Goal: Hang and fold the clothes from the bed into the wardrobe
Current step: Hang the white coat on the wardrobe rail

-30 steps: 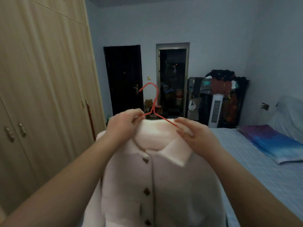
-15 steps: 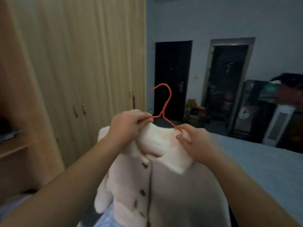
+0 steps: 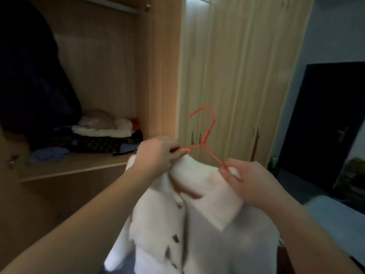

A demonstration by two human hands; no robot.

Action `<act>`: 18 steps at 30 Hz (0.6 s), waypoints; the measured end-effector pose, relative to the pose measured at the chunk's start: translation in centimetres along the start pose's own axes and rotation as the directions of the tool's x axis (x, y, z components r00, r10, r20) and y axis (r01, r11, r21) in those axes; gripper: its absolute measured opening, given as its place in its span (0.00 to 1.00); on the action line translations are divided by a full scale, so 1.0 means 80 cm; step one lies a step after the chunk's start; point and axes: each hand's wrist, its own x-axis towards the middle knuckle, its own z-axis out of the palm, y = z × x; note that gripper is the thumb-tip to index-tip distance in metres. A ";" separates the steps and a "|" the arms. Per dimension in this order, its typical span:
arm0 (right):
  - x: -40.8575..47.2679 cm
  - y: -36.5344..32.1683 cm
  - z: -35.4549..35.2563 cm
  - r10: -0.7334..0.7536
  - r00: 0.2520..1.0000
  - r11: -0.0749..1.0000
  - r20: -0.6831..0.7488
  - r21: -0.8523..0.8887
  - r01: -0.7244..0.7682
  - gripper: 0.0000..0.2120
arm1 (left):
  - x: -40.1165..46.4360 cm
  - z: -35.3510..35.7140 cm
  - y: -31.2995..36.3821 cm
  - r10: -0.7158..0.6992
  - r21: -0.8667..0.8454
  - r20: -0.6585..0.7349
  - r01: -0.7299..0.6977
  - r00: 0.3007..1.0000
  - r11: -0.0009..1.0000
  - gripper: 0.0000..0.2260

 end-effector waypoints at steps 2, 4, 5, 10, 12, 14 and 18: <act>0.031 -0.036 0.017 -0.084 0.996 0.996 0.029 -0.021 0.084 0.16 | -0.007 -0.023 -0.042 -0.026 0.070 -0.061 0.030 0.998 0.997 0.26; 0.062 -0.076 0.039 -0.143 0.989 0.990 0.031 -0.004 0.143 0.17 | -0.013 -0.046 -0.085 -0.067 0.134 -0.093 0.079 0.993 0.988 0.28; 0.077 -0.098 0.052 -0.170 0.985 0.985 0.031 0.004 0.170 0.17 | -0.016 -0.056 -0.108 -0.075 0.156 -0.109 0.091 0.991 0.983 0.28; 0.147 -0.203 0.118 -0.279 0.959 0.960 -0.041 -0.032 0.278 0.20 | -0.017 -0.100 -0.236 -0.051 0.209 -0.201 0.093 0.978 0.973 0.25; 0.175 -0.240 0.140 -0.311 0.947 0.950 -0.073 -0.058 0.308 0.15 | -0.010 -0.115 -0.283 -0.042 0.227 -0.229 0.096 0.972 0.969 0.25; 0.201 -0.272 0.155 -0.311 0.943 0.949 -0.118 -0.082 0.303 0.11 | 0.002 -0.129 -0.321 -0.027 0.244 -0.251 0.090 0.968 0.965 0.24; 0.251 -0.315 0.176 -0.262 0.945 0.964 -0.195 -0.090 0.249 0.09 | 0.035 -0.140 -0.383 -0.002 0.274 -0.243 0.070 0.970 0.959 0.22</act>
